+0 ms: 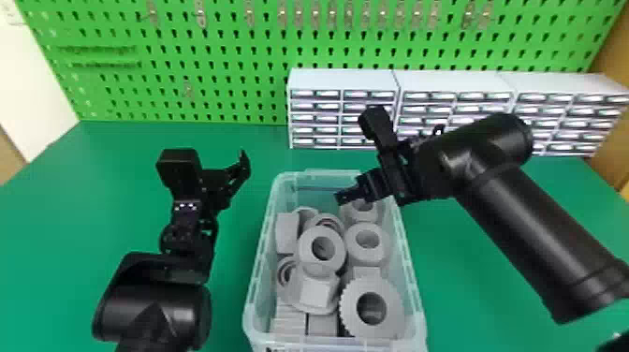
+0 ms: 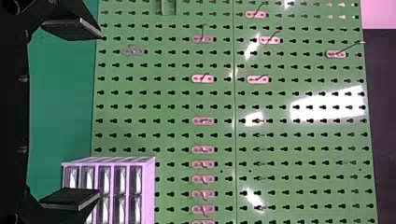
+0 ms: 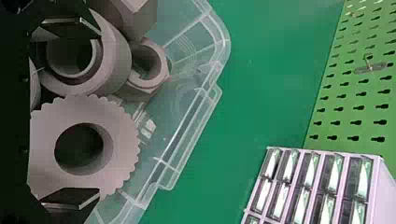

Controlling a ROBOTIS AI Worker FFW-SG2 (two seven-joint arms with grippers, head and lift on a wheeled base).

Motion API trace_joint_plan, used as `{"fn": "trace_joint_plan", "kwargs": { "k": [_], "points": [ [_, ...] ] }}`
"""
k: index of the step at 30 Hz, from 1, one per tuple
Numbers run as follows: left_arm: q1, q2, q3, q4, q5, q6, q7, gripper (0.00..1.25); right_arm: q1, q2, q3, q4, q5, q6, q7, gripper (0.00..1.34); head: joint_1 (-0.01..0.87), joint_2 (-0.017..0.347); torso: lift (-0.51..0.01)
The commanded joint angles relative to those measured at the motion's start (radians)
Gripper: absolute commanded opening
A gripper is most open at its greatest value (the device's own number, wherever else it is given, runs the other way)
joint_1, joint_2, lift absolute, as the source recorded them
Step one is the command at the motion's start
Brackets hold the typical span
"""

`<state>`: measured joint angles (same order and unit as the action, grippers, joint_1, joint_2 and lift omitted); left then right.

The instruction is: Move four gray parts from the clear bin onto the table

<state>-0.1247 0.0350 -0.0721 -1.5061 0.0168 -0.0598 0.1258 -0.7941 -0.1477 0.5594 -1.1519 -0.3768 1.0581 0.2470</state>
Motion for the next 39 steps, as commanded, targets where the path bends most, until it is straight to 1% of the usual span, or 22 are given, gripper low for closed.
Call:
{"fn": "trace_joint_plan", "kwargs": {
  "k": [1,5,11,18,26,33,39],
  "points": [
    [-0.001,0.000,-0.003,0.001,0.000,0.000,0.000,1.15,0.000,0.000,0.011,0.023,-0.004,-0.020,0.000,1.23,0.693,0.072,-0.052],
    [-0.004,0.000,-0.002,0.001,0.002,0.000,0.000,1.15,-0.002,0.000,0.025,0.035,-0.005,-0.049,0.002,1.23,0.693,0.072,-0.052],
    [-0.009,0.002,-0.003,0.001,0.003,0.000,0.000,1.15,-0.002,0.000,0.048,0.061,0.004,-0.110,0.029,1.23,0.693,0.072,-0.052],
    [-0.009,0.002,-0.006,0.003,0.003,0.000,0.000,1.15,0.001,0.000,0.070,0.086,0.006,-0.150,0.037,1.23,0.693,0.072,-0.052],
    [-0.009,0.002,-0.006,0.004,0.003,0.000,0.000,1.15,-0.002,0.003,0.099,0.144,0.009,-0.204,0.052,1.23,0.693,0.072,-0.052],
    [-0.009,0.002,-0.008,0.004,0.005,0.000,0.000,1.15,-0.002,0.007,0.123,0.175,0.009,-0.224,0.061,1.23,0.693,0.072,-0.052],
    [-0.012,0.002,-0.008,0.006,0.005,0.000,0.000,1.15,-0.004,0.008,0.132,0.179,0.007,-0.233,0.066,1.22,0.693,0.072,-0.052]
  ]
}}
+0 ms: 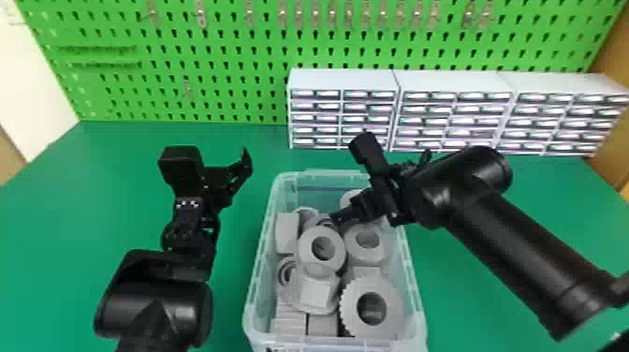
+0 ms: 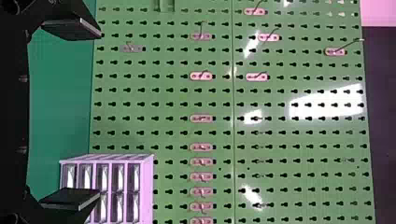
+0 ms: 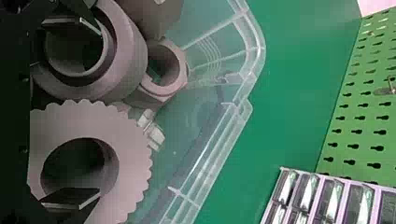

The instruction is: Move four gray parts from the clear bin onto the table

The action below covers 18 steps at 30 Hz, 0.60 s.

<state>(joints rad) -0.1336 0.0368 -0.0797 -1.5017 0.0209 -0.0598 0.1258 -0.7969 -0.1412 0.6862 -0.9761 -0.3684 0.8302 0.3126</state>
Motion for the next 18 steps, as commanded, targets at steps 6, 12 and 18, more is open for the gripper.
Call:
{"fn": "trace_joint_plan", "kwargs": {
  "k": [6,12,18],
  "points": [
    [-0.004,0.000,0.001,0.002,0.002,0.000,0.000,1.15,-0.001,0.002,0.016,0.005,-0.001,-0.005,0.000,1.20,0.693,0.072,-0.052],
    [-0.003,0.000,0.001,0.000,0.004,0.000,0.000,1.15,-0.001,0.002,0.018,0.008,-0.004,-0.003,0.000,1.20,0.693,0.072,-0.052],
    [-0.003,0.002,0.001,0.000,0.005,0.000,0.000,1.15,-0.001,0.002,0.018,0.008,-0.004,-0.003,0.000,1.13,0.693,0.072,-0.052]
  ]
}}
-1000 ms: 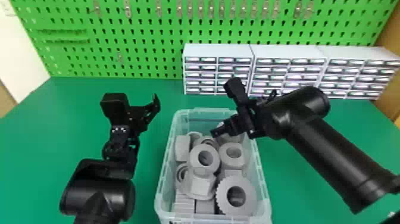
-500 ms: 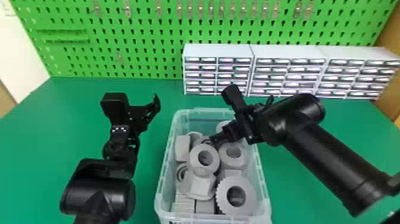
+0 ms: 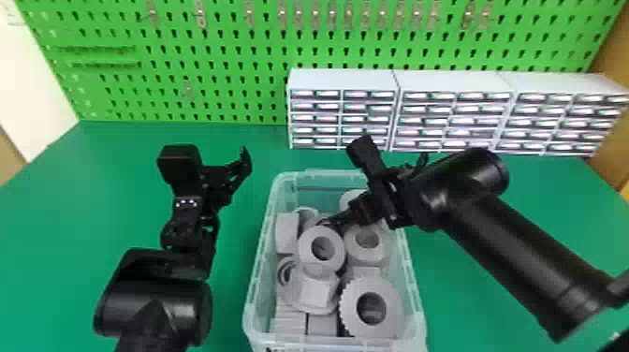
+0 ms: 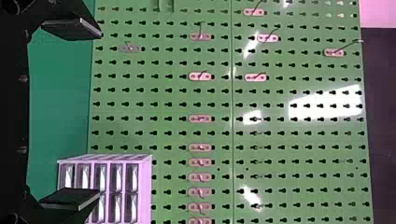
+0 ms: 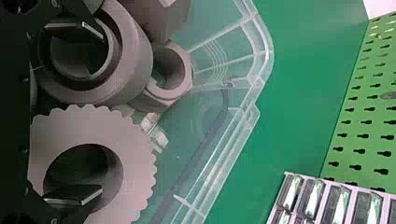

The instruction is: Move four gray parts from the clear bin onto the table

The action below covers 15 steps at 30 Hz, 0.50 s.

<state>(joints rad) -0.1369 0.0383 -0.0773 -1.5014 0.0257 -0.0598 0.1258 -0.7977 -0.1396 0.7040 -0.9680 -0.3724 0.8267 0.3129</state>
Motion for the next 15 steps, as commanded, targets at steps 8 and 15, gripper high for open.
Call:
{"fn": "trace_joint_plan", "kwargs": {
  "k": [8,15],
  "points": [
    [0.000,0.000,-0.001,0.000,0.002,0.000,0.000,1.15,0.000,0.001,0.000,0.000,-0.007,0.011,0.000,0.76,0.693,0.072,-0.052],
    [0.000,0.000,0.001,0.000,0.003,-0.002,0.000,1.15,-0.001,0.001,0.000,0.006,-0.020,0.034,0.000,0.60,0.693,0.072,-0.052]
  ]
}}
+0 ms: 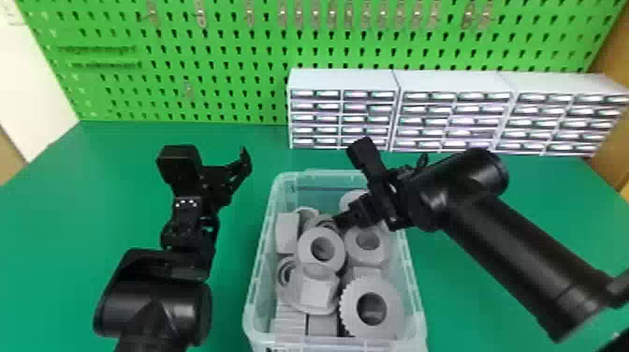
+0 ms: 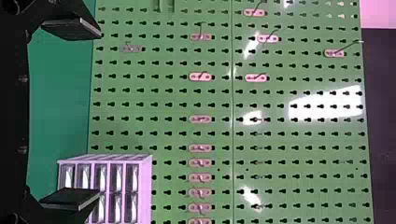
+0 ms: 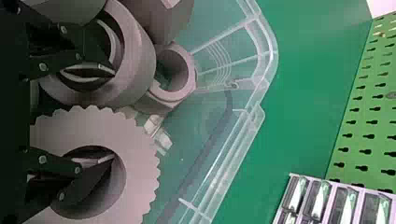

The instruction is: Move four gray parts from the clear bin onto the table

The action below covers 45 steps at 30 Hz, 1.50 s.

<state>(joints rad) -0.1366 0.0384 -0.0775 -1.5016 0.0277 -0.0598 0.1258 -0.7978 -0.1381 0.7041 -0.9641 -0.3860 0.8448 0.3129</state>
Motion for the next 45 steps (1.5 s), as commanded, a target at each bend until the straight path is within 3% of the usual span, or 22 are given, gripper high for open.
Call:
{"fn": "trace_joint_plan", "kwargs": {
  "k": [1,5,18,45],
  "points": [
    [0.000,0.000,0.001,0.000,0.001,-0.003,0.000,1.15,-0.003,0.000,0.000,0.002,-0.008,0.017,0.000,0.56,0.693,0.072,-0.052],
    [0.000,0.001,0.001,0.000,0.001,-0.003,0.000,1.15,-0.003,0.000,-0.008,0.002,-0.014,0.023,0.000,0.45,0.693,0.072,-0.052],
    [0.006,0.005,0.001,0.000,0.008,-0.005,0.000,1.15,-0.006,0.002,-0.023,-0.002,-0.011,0.046,-0.002,0.44,0.693,0.072,-0.052],
    [0.006,0.011,0.002,0.000,0.014,-0.009,0.000,1.15,-0.020,0.006,0.003,-0.100,-0.054,0.051,-0.002,0.44,0.693,0.072,-0.052]
  ]
}}
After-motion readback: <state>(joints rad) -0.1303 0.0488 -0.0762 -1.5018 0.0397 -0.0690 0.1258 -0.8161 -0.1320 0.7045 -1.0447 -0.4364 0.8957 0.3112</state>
